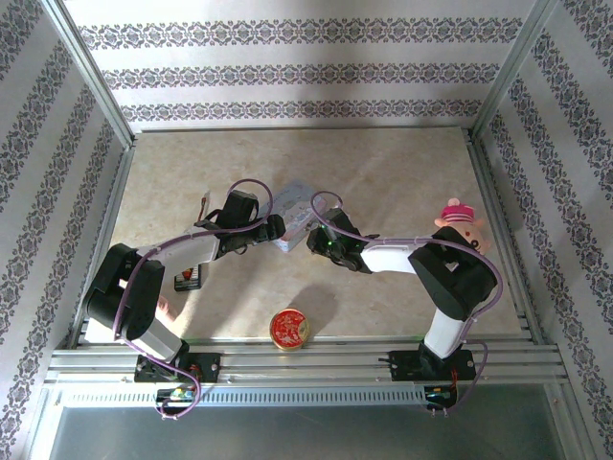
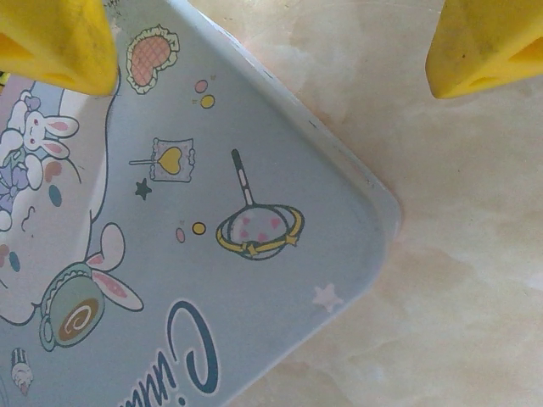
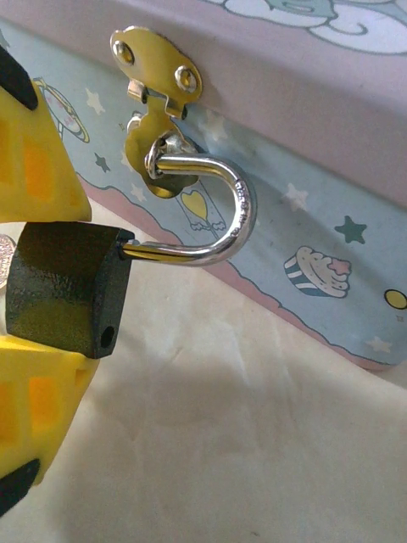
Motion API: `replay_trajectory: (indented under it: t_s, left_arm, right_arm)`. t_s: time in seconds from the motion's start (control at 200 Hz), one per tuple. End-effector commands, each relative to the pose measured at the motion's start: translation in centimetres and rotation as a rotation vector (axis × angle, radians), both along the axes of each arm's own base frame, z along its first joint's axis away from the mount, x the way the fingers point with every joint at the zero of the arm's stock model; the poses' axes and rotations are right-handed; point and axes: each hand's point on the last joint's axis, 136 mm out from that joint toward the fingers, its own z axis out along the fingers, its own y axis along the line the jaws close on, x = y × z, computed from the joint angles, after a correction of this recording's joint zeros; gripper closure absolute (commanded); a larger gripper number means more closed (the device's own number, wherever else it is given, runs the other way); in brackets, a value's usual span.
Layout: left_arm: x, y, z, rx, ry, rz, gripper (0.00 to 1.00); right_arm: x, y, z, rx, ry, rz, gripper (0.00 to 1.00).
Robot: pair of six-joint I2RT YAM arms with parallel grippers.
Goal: Unlock the padlock with the key
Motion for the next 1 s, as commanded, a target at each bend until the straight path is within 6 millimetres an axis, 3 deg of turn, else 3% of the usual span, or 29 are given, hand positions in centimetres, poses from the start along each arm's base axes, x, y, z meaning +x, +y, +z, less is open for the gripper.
replay_trajectory:
  t_s: [0.0,0.575,0.765,0.994]
  left_arm:
    - [-3.3,2.1,-4.5,0.116,0.165,0.005,0.08]
    - [-3.4,2.2,-4.5,0.108,0.165,0.01,0.08]
    - [-3.2,2.3,-4.8,0.071,0.174,0.034,0.22]
    - [-1.9,2.3,-4.0,0.015,0.155,0.059,0.3]
  right_arm:
    - [1.2,-0.9,0.2,0.02,-0.021,-0.055,0.98]
    - [2.1,-0.8,1.2,0.058,-0.05,-0.067,0.98]
    - [1.7,-1.5,1.2,0.046,-0.054,-0.074,0.98]
    - [0.8,-2.5,1.4,0.024,-0.061,-0.08,0.98]
